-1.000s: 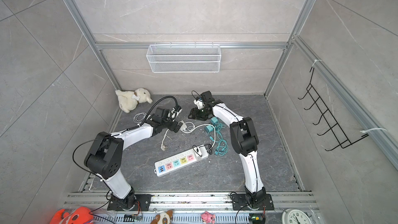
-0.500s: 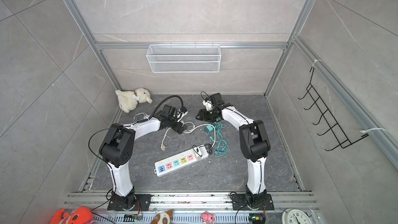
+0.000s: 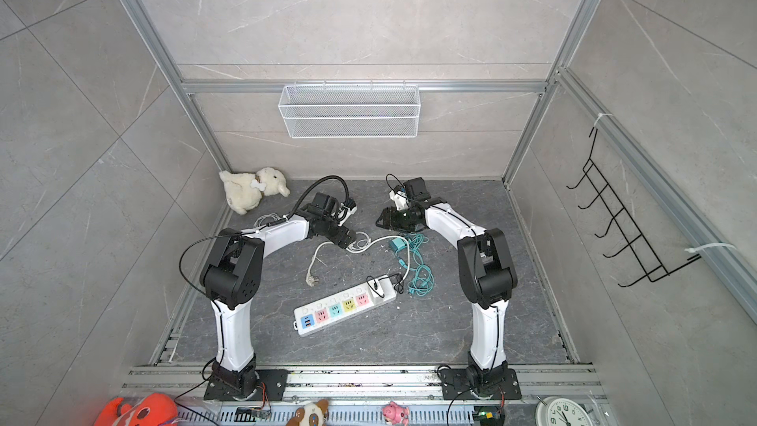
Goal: Insert the plug
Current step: 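Grasp the white charger with the left gripper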
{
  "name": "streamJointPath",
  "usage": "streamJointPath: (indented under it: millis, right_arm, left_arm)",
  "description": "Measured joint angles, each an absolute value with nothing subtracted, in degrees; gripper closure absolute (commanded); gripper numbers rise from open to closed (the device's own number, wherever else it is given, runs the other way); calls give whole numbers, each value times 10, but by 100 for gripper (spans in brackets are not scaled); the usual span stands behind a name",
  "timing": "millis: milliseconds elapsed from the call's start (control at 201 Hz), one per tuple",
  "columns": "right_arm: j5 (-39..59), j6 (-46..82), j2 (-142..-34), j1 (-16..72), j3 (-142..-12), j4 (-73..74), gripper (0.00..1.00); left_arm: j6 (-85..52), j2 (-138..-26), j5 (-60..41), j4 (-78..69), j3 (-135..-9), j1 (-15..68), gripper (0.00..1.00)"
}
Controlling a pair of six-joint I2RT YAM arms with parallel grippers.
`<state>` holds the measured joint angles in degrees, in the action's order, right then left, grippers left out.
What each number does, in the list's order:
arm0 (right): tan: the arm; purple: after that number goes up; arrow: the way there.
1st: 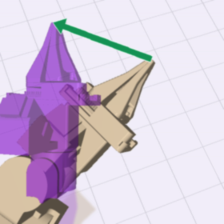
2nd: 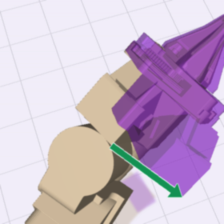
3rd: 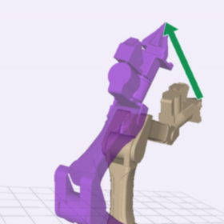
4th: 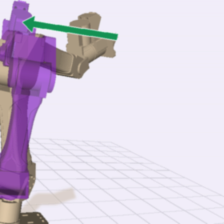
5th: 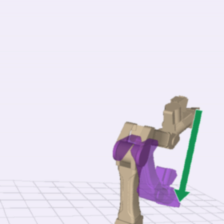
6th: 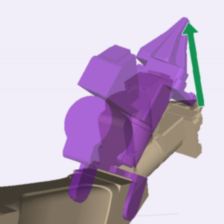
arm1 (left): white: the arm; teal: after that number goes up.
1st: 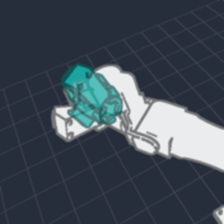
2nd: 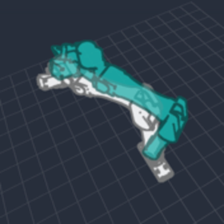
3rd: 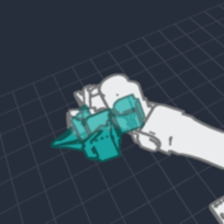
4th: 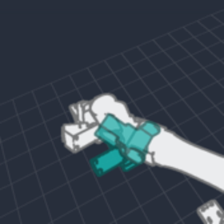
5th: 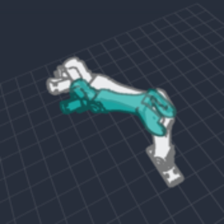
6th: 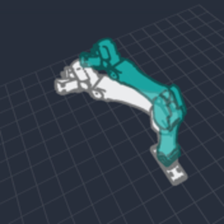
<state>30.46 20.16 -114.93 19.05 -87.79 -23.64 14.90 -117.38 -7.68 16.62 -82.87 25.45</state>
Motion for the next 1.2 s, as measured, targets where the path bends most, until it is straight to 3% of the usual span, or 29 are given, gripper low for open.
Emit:
streamJointPath:
  millis: [239, 503, 831, 986, 1200]
  right_arm:
    - [309, 201, -1144, 186, -866, -234, 40]
    - [312, 201, -1142, 178, -862, -230, 41]
    - [318, 201, -1140, 174, -849, -228, 41]
    - [323, 201, -1139, 173, -847, -223, 42]
    - [327, 201, -1137, 173, -846, -220, 42]
  left_arm:
    - [133, -1192, -77, 190, -843, 255, 12]
    - [99, -1207, -74, 202, -865, 255, 25]
    - [34, -1208, -46, 209, -877, 255, 51]
    - [-9, -1206, -35, 214, -877, 255, 57]
    - [-72, -1181, -15, 232, -862, 255, 60]
